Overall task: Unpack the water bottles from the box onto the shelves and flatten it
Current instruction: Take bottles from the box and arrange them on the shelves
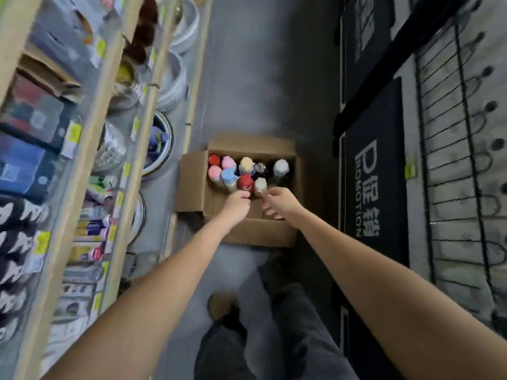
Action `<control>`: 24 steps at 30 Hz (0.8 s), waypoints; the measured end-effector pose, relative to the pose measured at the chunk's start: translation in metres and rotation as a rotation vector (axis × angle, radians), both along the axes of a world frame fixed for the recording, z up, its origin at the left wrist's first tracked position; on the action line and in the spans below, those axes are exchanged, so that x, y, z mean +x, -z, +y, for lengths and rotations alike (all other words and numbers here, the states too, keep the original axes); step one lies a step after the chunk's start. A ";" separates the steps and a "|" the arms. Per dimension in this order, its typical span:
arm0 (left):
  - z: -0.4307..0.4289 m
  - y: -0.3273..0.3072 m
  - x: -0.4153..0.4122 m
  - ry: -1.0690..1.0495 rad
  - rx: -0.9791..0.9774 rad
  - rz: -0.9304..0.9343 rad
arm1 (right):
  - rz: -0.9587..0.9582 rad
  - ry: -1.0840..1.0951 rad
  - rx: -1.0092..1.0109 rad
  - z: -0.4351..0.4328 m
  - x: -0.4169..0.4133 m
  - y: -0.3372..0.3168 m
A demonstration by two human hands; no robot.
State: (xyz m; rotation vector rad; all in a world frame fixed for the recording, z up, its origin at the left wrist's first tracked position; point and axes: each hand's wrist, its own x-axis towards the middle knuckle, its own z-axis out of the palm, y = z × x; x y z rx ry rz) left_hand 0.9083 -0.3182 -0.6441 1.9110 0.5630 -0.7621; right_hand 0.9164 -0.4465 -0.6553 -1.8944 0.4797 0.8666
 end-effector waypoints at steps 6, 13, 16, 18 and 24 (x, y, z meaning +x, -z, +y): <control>-0.030 0.074 0.062 0.035 0.009 0.070 | 0.085 0.037 0.007 -0.029 0.071 0.058; -0.034 0.210 0.112 0.008 0.003 0.153 | 0.154 -0.072 -0.078 -0.036 0.133 0.194; -0.027 0.286 0.123 0.026 0.021 0.150 | 0.128 -0.116 -0.093 -0.031 0.146 0.270; -0.025 0.341 0.129 0.021 0.011 0.160 | 0.142 -0.083 -0.106 -0.026 0.150 0.325; -0.024 0.479 0.136 0.064 -0.011 0.097 | 0.149 -0.005 -0.143 -0.019 0.159 0.458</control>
